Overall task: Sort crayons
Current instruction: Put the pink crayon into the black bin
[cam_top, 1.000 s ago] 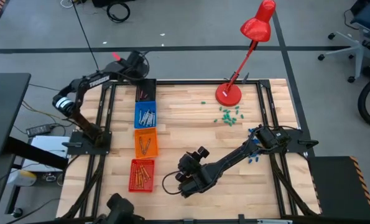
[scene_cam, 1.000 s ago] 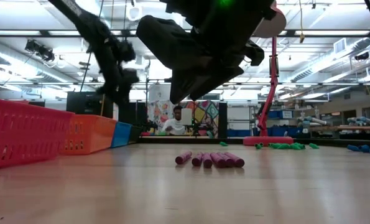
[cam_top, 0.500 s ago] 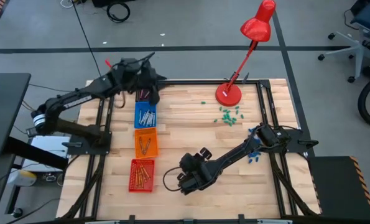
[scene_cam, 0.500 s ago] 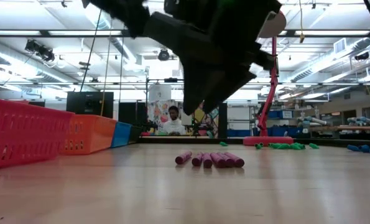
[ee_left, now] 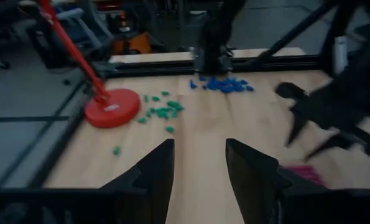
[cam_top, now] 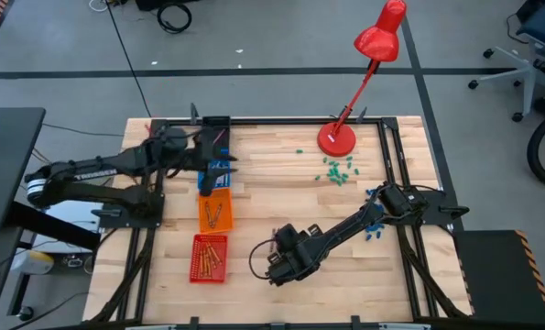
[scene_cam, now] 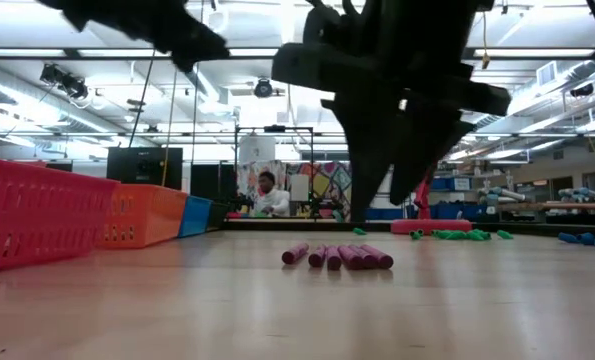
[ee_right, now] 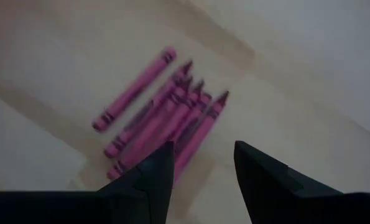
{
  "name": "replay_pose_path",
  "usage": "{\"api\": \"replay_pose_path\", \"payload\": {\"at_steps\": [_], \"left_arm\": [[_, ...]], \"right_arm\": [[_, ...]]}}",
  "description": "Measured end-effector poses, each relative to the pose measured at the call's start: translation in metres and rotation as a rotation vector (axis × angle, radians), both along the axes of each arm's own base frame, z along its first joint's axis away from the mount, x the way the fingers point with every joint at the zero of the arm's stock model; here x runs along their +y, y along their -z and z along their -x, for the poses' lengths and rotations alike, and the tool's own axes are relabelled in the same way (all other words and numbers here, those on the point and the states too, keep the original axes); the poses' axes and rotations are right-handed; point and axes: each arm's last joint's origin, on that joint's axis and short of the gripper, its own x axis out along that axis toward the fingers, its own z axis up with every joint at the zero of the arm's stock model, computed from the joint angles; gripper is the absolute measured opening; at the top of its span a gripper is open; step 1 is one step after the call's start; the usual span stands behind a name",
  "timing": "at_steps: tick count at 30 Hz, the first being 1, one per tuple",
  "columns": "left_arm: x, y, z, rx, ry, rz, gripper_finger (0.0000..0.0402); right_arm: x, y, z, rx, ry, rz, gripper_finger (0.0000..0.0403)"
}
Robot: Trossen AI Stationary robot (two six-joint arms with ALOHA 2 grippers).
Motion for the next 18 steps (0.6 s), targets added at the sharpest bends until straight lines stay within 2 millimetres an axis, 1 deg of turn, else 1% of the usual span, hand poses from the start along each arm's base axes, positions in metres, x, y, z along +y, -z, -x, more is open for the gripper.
{"api": "replay_pose_path", "payload": {"at_steps": [5,11,15,18], "left_arm": [[-0.022,0.018,0.016,-0.008,0.081,0.065,0.0157],[-0.046,0.036,0.022,0.019,0.167,0.152,0.0157],[-0.058,0.053,0.023,0.055,0.140,0.140,0.0157],[-0.065,0.063,0.025,0.077,0.104,0.111,0.0157]], "right_arm": [[-0.005,0.001,-0.002,0.027,0.014,-0.048,0.0172],[-0.013,0.004,-0.006,0.055,0.029,-0.070,0.0172],[-0.018,0.015,-0.006,0.055,0.031,-0.075,0.0171],[-0.019,0.016,-0.007,0.051,0.033,-0.076,0.0171]]}}
